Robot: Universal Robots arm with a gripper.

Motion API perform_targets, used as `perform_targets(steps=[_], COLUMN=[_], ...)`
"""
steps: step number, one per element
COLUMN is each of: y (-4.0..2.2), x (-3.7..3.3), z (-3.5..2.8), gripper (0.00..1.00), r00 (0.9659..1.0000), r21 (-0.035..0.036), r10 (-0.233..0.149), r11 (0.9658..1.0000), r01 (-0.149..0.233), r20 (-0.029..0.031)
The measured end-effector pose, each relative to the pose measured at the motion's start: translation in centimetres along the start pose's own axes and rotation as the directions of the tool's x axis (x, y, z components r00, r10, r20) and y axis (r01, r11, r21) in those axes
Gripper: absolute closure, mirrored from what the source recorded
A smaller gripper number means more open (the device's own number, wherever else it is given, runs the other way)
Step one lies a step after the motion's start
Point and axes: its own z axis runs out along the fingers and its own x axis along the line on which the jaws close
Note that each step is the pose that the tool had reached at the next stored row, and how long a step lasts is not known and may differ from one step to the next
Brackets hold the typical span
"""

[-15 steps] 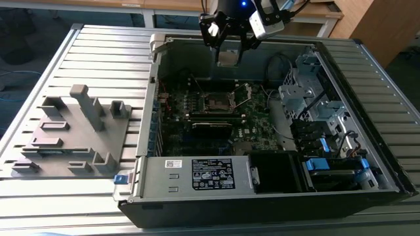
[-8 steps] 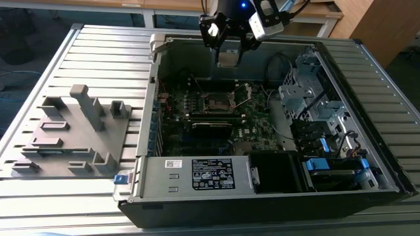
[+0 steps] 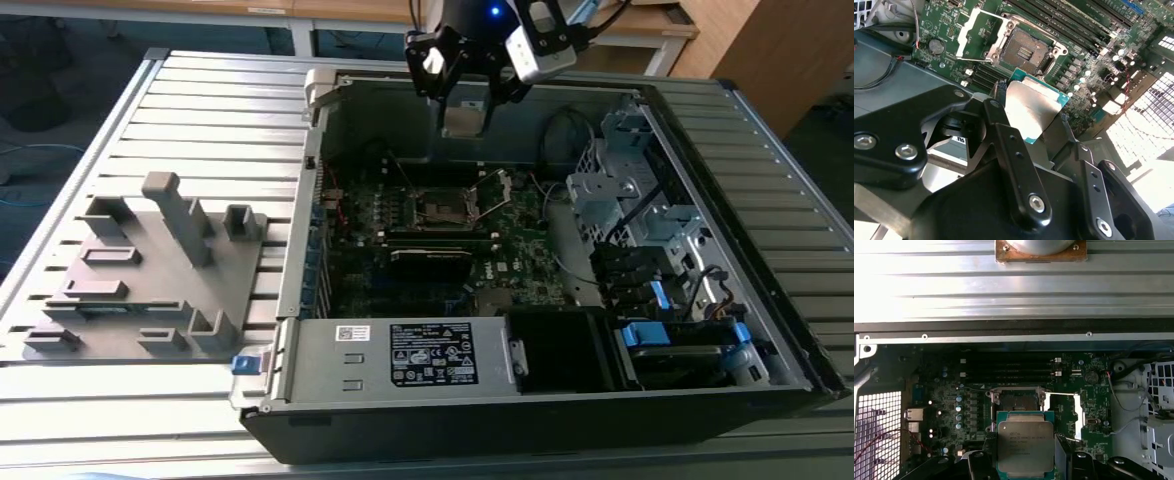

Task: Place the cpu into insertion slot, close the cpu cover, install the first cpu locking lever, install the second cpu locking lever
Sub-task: 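Place the cpu into insertion slot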

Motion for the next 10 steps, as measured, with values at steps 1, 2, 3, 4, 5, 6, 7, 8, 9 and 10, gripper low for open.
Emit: perform_targets(steps=[1,2,3,4,5,6,7,8,9,10], y=[-0.01,-0.01,-0.01,-0.01,-0.01,-0.01,-0.02,-0.02,-0.03,-0.04], x=[0.00,0.00,0.00,0.00,0.00,0.00,0.00,0.00,0.00,0.00], z=[0.05,0.09,0.10,0.10,0.10,0.11,0.12,0.21,0.31,0.40], gripper=[0.46,0.46,0.46,0.46,0.46,0.46,0.46,0.46,0.46,0.46], r00=[1.0000,1.0000,1.0000,1.0000,1.0000,1.0000,1.0000,1.0000,1.0000,1.0000], r21=[0.0001,0.0003,0.0003,0.0005,0.0005,0.0004,0.0004,-0.0002,0.0000,0.0003], r10=[0.000,0.000,0.000,0.000,0.000,0.000,0.000,0.000,0.000,0.000], r11=[1.0000,1.0000,1.0000,1.0000,1.0000,1.0000,1.0000,1.0000,1.0000,1.0000], r01=[0.000,0.000,0.000,0.000,0.000,0.000,0.000,0.000,0.000,0.000], r20=[-0.0001,-0.0001,-0.0002,-0.0003,-0.0003,-0.0002,-0.0002,0.0001,0.0000,-0.0002])
